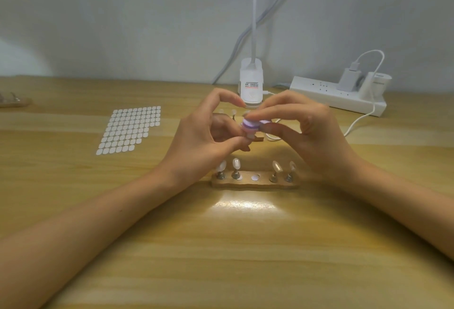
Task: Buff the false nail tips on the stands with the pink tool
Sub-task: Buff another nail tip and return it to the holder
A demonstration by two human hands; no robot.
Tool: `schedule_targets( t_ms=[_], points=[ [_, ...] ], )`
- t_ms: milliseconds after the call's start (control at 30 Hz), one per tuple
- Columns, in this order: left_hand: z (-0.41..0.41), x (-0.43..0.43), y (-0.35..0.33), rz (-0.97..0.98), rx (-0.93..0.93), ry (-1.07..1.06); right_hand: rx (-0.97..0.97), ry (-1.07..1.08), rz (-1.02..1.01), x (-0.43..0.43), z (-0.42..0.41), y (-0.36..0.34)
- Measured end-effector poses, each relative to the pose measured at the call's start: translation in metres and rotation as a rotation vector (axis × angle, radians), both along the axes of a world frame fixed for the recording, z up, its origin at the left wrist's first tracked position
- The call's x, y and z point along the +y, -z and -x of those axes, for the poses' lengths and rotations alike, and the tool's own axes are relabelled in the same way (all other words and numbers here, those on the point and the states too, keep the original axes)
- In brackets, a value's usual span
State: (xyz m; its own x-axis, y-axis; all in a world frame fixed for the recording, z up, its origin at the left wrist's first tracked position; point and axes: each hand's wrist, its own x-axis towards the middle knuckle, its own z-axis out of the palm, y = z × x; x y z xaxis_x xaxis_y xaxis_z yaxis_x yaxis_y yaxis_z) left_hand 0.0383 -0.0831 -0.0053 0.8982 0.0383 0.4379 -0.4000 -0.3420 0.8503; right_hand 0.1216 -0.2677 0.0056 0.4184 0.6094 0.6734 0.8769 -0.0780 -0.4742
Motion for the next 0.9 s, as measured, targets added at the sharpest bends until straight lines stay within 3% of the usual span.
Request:
schedule_targets(
  t_ms=[333,667,800,900],
  points=[
    [-0.0002,-0.0001,-0.0005,0.012,-0.005,0.021,-0.057,-0.056,0.046,0.0018,0.0028,0.0006],
    [-0.0005,-0.0019,0.0002,0.010,-0.002,0.022,0.052,-0.023,-0.003,-0.0016,-0.0036,-0.0014],
    [0.0008,-0.0011,-0.0013,0.012,-0.006,0.027,-0.032,-0.083,0.034,0.0017,0.0017,0.0027],
    [-0.0001,-0.0011,-0.0011,0.001,0.004,0.016,0.010,-0.015,0.003,-0.0012,-0.0031,0.0002]
  ],
)
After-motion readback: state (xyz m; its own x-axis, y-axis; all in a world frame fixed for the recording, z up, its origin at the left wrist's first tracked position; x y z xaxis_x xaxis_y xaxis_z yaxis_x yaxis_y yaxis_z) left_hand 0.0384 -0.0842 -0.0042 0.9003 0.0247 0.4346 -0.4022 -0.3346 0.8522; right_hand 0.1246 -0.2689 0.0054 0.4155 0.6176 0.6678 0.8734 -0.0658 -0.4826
